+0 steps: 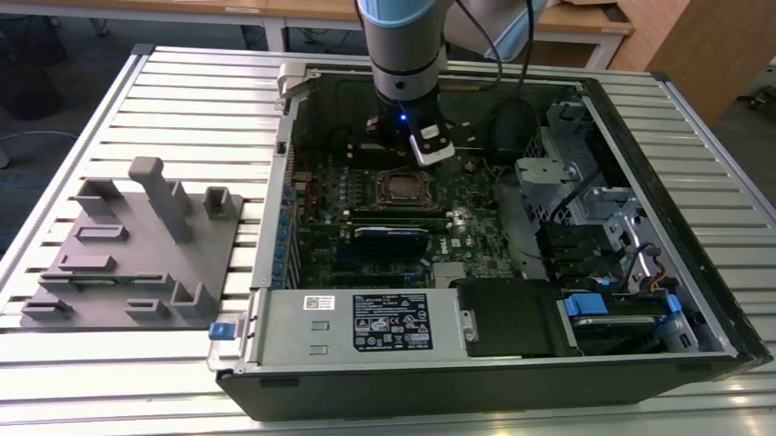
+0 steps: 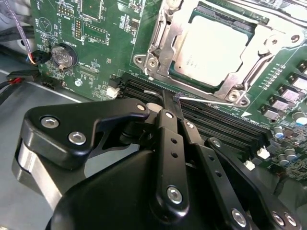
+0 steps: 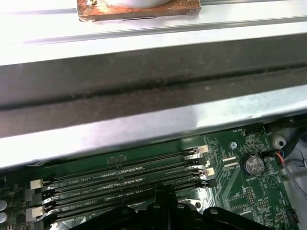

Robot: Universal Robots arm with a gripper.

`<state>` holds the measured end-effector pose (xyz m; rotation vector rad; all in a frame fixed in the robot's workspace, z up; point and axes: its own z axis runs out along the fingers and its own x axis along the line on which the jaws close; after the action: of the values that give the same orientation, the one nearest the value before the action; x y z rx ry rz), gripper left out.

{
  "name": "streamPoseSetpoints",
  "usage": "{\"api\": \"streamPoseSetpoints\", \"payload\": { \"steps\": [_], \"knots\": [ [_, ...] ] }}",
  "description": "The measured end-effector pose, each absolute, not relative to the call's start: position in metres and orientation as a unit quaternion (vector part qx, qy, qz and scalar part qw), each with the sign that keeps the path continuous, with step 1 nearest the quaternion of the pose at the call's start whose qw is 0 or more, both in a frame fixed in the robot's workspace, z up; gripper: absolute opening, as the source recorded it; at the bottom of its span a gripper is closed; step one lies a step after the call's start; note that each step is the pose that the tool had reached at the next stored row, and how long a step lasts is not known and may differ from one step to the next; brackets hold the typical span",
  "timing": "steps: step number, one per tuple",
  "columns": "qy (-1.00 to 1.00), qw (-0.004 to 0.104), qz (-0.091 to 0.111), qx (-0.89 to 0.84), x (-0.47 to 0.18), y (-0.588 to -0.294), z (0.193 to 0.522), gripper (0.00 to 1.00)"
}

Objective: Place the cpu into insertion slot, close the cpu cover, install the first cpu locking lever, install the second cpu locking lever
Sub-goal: 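Install the first cpu locking lever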

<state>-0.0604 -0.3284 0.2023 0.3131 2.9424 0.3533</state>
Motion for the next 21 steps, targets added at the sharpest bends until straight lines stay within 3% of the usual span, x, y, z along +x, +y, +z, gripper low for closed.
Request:
{"api": "streamPoseSetpoints", "payload": {
  "steps": [9,21],
  "knots": [
    [0.983,0.092,0.117,0.110,-0.0709,-0.3280,0.2020,0.10],
    [0.983,0.095,0.111,0.116,-0.0713,-0.3278,0.2010,0.10]
  ]
}}
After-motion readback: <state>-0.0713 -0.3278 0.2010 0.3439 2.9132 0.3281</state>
